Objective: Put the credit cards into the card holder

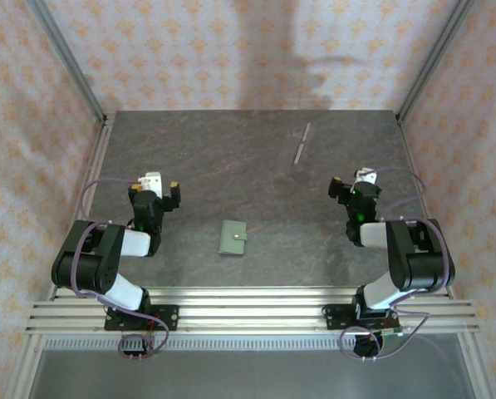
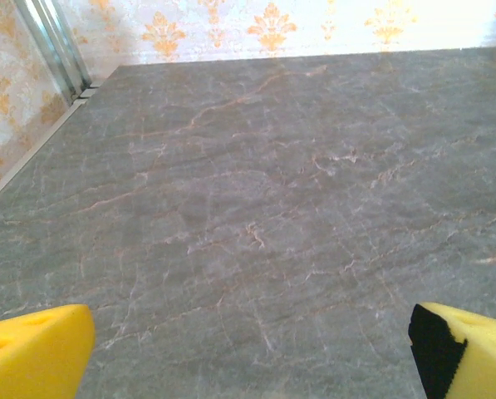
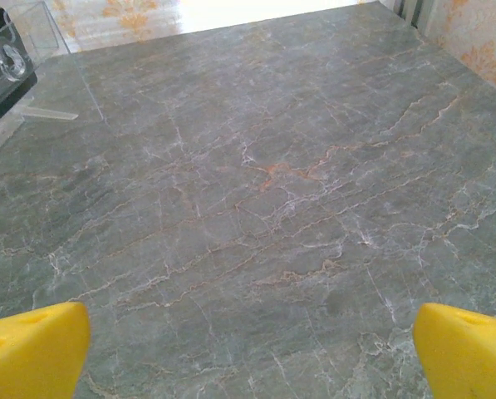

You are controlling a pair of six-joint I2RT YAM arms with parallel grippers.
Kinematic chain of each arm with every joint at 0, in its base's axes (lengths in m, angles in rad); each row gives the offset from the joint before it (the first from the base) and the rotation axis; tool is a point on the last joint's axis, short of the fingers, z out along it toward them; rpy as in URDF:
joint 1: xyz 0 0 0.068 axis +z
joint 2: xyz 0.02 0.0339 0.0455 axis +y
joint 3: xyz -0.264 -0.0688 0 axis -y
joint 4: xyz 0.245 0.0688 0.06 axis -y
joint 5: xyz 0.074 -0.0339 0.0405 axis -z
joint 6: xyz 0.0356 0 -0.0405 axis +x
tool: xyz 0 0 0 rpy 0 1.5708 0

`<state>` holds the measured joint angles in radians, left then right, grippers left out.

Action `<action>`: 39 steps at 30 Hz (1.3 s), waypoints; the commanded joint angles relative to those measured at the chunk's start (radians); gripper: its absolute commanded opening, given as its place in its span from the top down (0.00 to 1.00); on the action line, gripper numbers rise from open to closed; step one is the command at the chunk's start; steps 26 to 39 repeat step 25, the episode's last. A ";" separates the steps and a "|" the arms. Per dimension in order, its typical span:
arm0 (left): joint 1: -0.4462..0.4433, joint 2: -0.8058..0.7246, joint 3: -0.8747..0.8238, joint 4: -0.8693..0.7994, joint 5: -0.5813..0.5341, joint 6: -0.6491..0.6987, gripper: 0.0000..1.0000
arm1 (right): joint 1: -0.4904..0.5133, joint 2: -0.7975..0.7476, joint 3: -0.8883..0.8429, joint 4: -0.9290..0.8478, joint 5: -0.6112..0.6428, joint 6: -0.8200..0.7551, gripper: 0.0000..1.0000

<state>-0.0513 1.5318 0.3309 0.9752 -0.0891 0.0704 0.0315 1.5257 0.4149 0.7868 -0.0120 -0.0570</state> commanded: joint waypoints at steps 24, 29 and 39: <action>0.030 -0.001 0.059 -0.095 0.002 -0.043 0.00 | -0.005 -0.006 0.009 -0.021 0.019 -0.004 0.01; 0.030 -0.001 0.059 -0.095 0.002 -0.043 0.00 | -0.005 -0.005 0.009 -0.023 0.020 -0.004 0.01; 0.030 -0.001 0.059 -0.095 0.002 -0.043 0.00 | -0.005 -0.005 0.009 -0.023 0.020 -0.004 0.01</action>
